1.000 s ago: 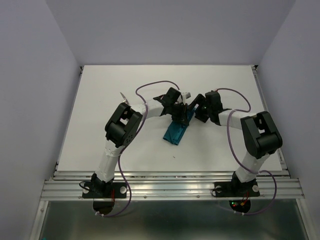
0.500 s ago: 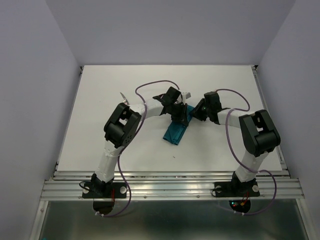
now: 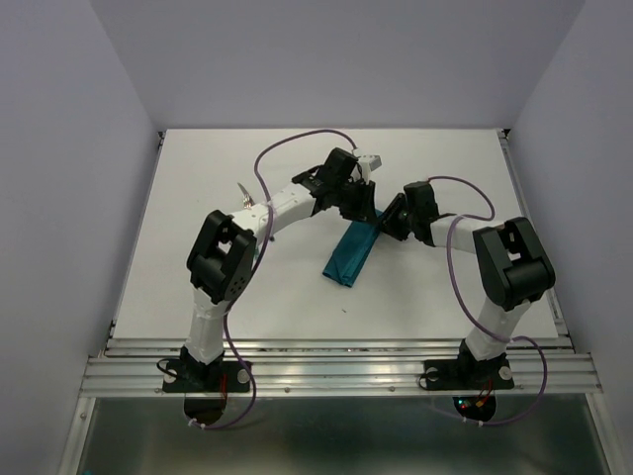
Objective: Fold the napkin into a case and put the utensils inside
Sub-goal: Fold the 2/3-rectangle-folded napkin at the center of the board, then smooth out the smaller rectangle-folded napkin at the center of the board.
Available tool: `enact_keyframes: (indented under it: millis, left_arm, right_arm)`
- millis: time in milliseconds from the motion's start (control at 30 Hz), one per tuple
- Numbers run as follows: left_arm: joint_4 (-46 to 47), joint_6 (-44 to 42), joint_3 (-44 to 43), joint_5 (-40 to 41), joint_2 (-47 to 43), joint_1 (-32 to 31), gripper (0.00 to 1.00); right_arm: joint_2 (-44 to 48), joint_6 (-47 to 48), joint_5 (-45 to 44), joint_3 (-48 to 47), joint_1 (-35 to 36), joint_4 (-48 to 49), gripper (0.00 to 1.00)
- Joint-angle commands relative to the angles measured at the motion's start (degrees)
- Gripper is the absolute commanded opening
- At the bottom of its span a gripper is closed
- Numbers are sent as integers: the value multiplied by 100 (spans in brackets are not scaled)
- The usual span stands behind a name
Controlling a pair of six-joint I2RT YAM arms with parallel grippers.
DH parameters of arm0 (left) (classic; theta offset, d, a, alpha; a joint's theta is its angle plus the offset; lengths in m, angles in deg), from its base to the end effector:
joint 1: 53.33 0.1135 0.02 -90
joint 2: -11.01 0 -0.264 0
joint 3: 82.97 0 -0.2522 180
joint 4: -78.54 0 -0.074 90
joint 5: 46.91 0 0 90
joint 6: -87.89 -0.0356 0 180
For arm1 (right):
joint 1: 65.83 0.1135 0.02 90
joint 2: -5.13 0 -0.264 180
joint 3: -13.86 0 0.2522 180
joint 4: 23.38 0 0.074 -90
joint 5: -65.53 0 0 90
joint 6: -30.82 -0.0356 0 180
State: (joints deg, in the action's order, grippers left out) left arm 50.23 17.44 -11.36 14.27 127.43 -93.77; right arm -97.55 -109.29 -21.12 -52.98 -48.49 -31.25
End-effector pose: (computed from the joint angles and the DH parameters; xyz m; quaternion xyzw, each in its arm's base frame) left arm 0.3480 -0.3192 0.2524 0.2671 0.8296 -0.4109 0.2676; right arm 0.3445 0.1098 0.1477 0.2483 0.8850 0.2405 0.3118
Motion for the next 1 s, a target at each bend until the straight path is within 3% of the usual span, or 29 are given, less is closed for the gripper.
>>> enact_keyframes:
  millis: [0,333,800,867,900,967]
  left_arm:
    - [-294,-136,-433,333,222,-16,24]
    - [400,93,-65,-255,408,204,2]
    - [163,110,-275,147,759,213,2]
    - [14,119,-459,541,812,169,4]
    - [-126,119,-529,631,838,151,5]
    - [-189,110,-653,789,891,116,14]
  right_arm:
    - [318,18,-195,26,41,-53,47]
    - [669,185,-230,-53,41,-220,45]
    - [582,124,-573,-53,41,-299,33]
    - [582,115,-625,-45,41,-299,28]
    - [564,115,-643,-36,41,-299,17]
    - [538,115,-626,-53,41,-299,15]
